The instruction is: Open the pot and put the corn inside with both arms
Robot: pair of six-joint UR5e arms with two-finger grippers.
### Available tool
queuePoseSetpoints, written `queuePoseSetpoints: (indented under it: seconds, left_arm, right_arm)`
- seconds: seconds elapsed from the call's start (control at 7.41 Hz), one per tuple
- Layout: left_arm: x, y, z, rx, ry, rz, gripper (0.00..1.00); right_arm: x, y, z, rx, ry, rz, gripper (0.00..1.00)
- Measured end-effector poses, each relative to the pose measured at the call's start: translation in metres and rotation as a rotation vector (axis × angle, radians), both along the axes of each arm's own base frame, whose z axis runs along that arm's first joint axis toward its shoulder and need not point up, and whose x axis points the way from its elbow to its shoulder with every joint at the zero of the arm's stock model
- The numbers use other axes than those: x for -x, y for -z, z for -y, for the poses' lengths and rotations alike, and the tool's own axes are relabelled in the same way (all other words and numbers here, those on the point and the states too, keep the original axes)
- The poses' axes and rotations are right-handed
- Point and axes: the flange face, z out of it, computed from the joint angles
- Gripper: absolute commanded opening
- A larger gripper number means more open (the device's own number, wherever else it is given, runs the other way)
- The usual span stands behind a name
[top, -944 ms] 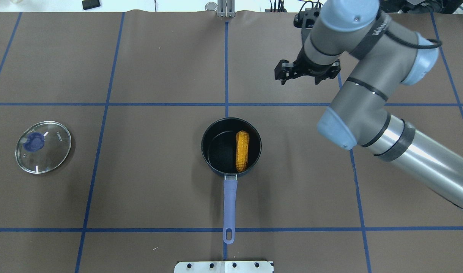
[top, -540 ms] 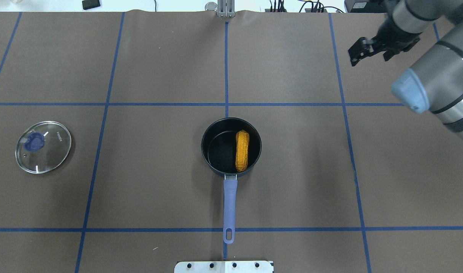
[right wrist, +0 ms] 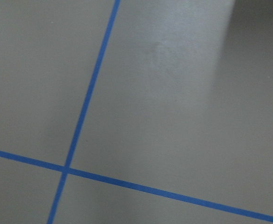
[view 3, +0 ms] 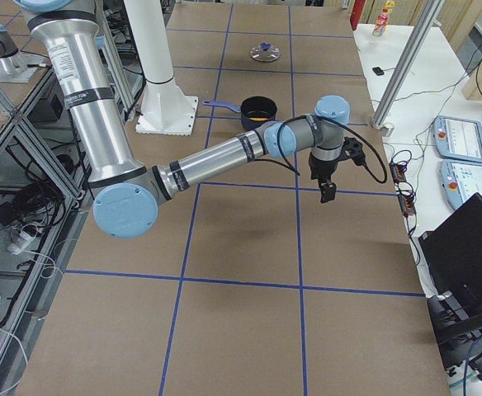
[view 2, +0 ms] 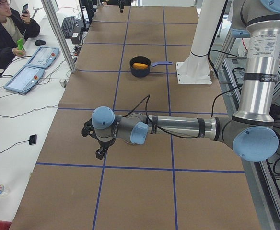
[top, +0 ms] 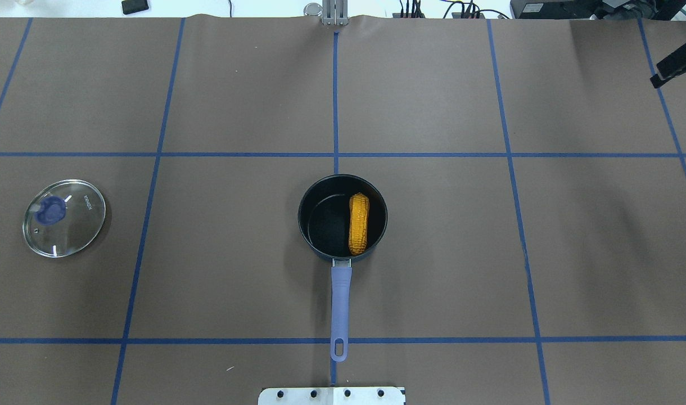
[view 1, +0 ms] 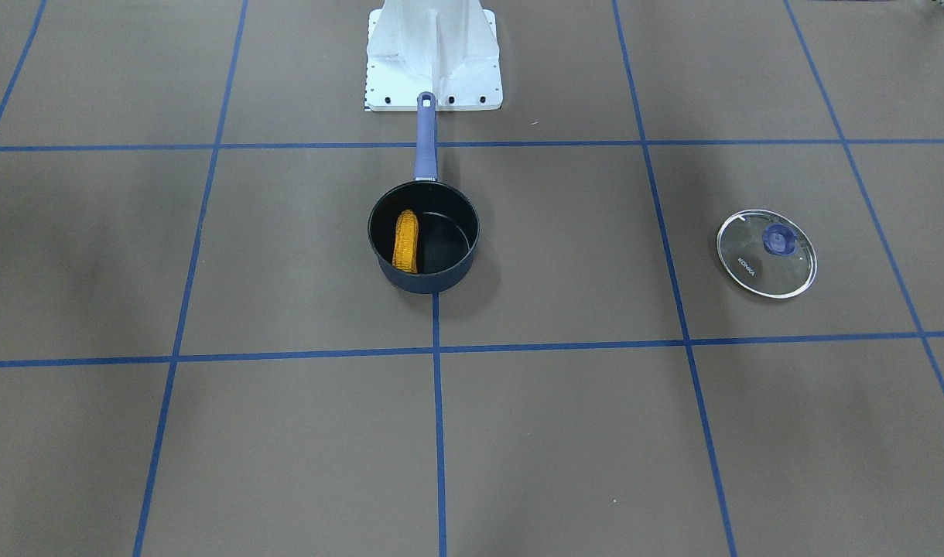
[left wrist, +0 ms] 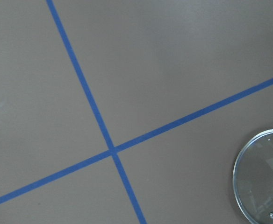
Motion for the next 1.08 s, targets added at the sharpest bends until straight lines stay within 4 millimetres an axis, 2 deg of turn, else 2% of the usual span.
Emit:
queuePoseSetpoints:
  seconds: [0.13, 0.4, 0.54, 0.67, 1.08]
  left_arm:
    - [0.006, 0.000, 0.003, 0.008, 0.005, 0.001, 0.98]
    - [0.013, 0.002, 0.006, 0.014, 0.018, 0.001, 0.98]
    - [0.017, 0.004, 0.008, 0.014, 0.026, 0.001, 0.98]
    - [0.019, 0.004, 0.009, 0.016, 0.032, 0.000, 0.98]
    - [0.020, 0.004, 0.012, 0.020, 0.037, -0.003, 0.98]
  right_arm:
    - [-0.023, -0.016, -0.006, -0.004, 0.000, -0.005, 1.00]
    - [-0.051, -0.054, -0.024, 0.030, -0.016, -0.011, 1.00]
    - [-0.063, -0.066, -0.030, 0.036, -0.027, 0.002, 1.00]
    - [-0.072, -0.071, -0.034, 0.043, -0.035, 0.032, 1.00]
    - [-0.079, -0.084, -0.026, 0.065, -0.046, 0.069, 1.00]
